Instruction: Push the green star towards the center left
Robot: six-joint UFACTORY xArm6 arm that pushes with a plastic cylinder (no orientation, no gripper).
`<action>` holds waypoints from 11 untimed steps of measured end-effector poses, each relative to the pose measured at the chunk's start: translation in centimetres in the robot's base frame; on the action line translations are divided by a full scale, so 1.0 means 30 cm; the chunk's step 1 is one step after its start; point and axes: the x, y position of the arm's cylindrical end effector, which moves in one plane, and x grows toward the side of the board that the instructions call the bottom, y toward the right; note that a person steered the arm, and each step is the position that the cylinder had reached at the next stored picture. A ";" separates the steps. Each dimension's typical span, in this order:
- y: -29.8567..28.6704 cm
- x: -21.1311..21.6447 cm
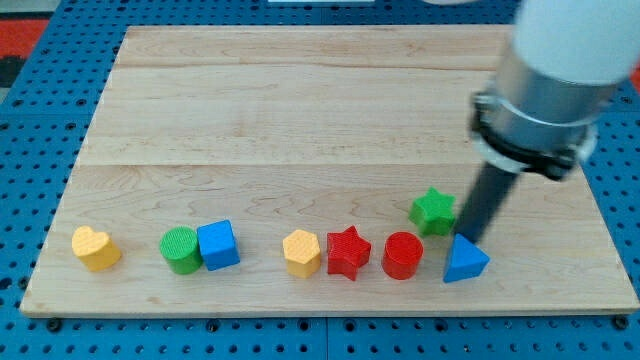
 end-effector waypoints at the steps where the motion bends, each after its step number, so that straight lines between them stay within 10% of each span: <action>1: -0.236 -0.234; 3: -0.727 -0.476; 5: -0.466 -0.584; 7: -0.339 -0.321; 11: -0.821 -0.473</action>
